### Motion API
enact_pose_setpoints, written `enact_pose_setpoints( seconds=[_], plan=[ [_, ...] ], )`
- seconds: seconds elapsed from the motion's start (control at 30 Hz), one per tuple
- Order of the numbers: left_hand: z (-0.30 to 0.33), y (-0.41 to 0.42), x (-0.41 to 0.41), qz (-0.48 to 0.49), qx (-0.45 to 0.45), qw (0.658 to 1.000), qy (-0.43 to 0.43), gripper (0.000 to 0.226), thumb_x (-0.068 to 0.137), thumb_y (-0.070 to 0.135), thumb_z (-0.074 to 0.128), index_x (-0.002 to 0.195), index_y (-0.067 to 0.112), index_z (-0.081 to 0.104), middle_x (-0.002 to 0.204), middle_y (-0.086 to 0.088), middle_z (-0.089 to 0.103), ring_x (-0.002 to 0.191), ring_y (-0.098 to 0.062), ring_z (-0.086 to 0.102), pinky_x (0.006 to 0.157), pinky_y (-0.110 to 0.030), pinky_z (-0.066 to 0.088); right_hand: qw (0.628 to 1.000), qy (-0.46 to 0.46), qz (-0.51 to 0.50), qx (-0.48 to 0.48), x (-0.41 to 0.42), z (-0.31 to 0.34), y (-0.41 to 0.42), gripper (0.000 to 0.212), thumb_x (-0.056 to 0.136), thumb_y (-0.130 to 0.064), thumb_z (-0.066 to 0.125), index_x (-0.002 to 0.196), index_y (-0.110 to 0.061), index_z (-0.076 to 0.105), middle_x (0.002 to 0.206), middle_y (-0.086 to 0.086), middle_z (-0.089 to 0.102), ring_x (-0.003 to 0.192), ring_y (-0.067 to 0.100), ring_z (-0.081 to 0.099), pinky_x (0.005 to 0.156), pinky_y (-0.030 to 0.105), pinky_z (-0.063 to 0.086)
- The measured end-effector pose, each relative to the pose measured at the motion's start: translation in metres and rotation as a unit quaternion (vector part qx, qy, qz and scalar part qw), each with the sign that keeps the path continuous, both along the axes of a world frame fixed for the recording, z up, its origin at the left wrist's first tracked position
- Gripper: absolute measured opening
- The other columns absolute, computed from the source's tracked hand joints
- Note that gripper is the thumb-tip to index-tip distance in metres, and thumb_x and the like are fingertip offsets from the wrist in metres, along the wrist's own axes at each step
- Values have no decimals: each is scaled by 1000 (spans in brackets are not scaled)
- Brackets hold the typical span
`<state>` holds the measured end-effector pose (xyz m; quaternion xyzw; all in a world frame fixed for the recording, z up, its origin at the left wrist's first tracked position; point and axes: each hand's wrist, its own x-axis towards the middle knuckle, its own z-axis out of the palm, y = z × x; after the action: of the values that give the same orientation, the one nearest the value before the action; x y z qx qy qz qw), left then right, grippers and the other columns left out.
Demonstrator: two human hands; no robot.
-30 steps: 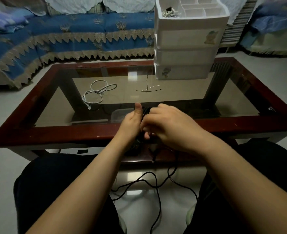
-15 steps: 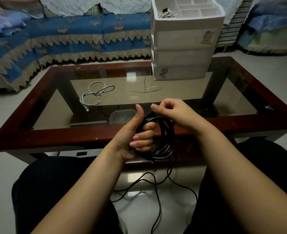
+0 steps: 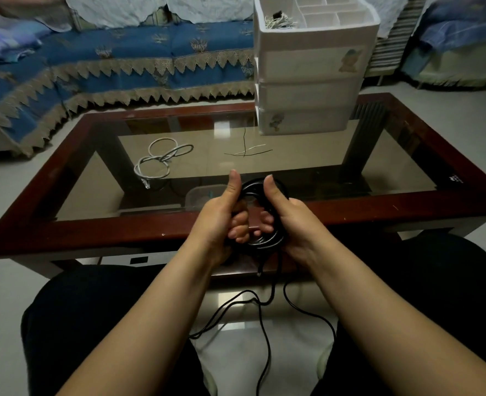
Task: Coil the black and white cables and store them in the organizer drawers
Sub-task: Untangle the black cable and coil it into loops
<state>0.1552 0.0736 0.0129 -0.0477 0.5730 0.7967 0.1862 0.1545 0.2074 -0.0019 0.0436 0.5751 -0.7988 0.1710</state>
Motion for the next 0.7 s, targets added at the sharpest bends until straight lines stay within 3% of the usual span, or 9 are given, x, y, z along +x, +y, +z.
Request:
enact_pose_setpoints(
  seconds=[0.13, 0.3, 0.4, 0.47, 0.53, 0.6, 0.7],
  plan=[
    [1, 6, 6, -61, 97, 993, -19, 57, 77, 64, 50, 47, 19, 31, 32, 5, 27, 25, -6, 26, 34, -16, 24, 996, 38, -80, 34, -1, -3, -4, 57, 69, -67, 62, 74, -10, 59, 43, -5, 42, 36, 9, 33, 45, 25, 30],
    [4, 4, 7, -86, 128, 988, -26, 52, 91, 55, 42, 56, 17, 40, 33, 6, 28, 24, -5, 26, 33, -15, 25, 998, 24, -56, 8, -3, -9, -4, 53, 79, -65, 55, 66, -14, 63, 47, -3, 46, 40, 11, 38, 46, 24, 34],
    [4, 0, 1, -22, 178, 983, -31, 54, 98, 48, 37, 53, 17, 40, 30, 6, 26, 21, -4, 24, 29, -13, 26, 998, 0, 22, -52, -6, -14, 0, 71, 81, -72, 42, 100, -9, 68, 80, 10, 65, 69, 23, 62, 63, 30, 49],
    [6, -13, -9, 22, 226, 973, -38, 56, 98, 47, 36, 51, 19, 41, 29, 8, 27, 20, -3, 24, 28, -14, 18, 997, 10, 44, 68, -4, -21, 6, 67, 87, -66, 34, 113, -11, 62, 87, 10, 68, 71, 22, 66, 59, 30, 52],
    [7, -28, -17, 85, 251, 963, -50, 55, 98, 45, 38, 49, 20, 41, 30, 8, 29, 23, -4, 25, 30, -16, 18, 973, 69, 34, 219, 1, -30, 8, 48, 97, -48, 39, 108, -7, 61, 69, 6, 60, 52, 14, 55, 51, 26, 44],
    [5, -34, -20, 145, 262, 952, -70, 54, 98, 43, 40, 49, 20, 41, 33, 7, 29, 25, -5, 26, 30, -16, 20, 965, 91, -11, 246, 4, -40, 7, 36, 99, -35, 43, 103, -5, 62, 62, 2, 50, 51, 10, 46, 51, 24, 39],
    [3, -37, -23, 210, 285, 931, -87, 54, 98, 40, 39, 48, 20, 38, 34, 8, 27, 27, -5, 24, 30, -16, 19, 945, 119, -64, 298, 1, -46, 6, 24, 97, -32, 49, 100, -12, 62, 70, -2, 50, 63, 10, 48, 58, 21, 44]
  ],
)
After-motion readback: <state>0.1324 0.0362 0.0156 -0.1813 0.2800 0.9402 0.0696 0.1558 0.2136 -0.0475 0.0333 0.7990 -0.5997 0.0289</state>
